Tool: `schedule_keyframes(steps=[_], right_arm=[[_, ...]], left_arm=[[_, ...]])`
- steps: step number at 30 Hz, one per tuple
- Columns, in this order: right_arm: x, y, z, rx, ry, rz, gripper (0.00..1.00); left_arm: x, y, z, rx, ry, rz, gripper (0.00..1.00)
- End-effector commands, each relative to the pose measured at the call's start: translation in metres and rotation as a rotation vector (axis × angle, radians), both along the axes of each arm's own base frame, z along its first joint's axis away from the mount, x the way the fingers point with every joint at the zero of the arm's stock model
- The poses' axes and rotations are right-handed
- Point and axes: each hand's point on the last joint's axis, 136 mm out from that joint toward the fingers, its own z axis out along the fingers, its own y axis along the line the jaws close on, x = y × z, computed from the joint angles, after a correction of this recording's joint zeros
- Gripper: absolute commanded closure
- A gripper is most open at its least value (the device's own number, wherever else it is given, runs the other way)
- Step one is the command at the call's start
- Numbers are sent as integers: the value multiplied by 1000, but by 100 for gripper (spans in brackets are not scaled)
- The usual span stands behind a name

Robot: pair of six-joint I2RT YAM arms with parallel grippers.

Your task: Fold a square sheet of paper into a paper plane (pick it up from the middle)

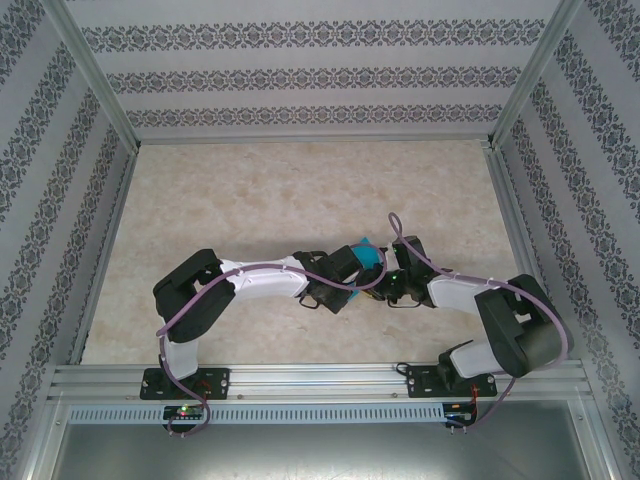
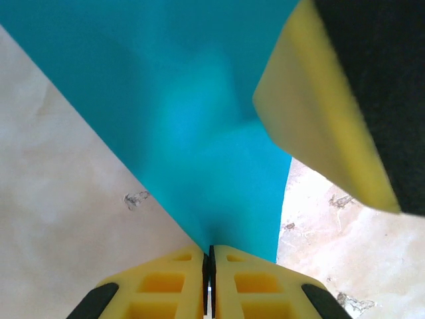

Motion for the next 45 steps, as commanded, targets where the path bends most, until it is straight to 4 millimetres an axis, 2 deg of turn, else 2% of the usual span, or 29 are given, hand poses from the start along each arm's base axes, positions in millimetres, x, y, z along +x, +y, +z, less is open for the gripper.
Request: schedule_keyframes(steps=[1,12,25,35,45], right_arm=[[5,-5,-8,-26,8,-18,86],[0,-10,-30,-58,50,-28,86],[-4,-9,-32,-35,56,-27,88],[-5,-6,-30,-3,54,-28,89],[-9,-8,-32,2,61,-34,89]], left_arm=[[-3,-4,-3,10,-9,-26,87],[-4,-11,10,0,-36,-39,87],[-9,-25,12,0,-63,-102,87],[-13,-29,5,-5,-48,-126,86],[-14,-38,16,-93,-26,-106,85]])
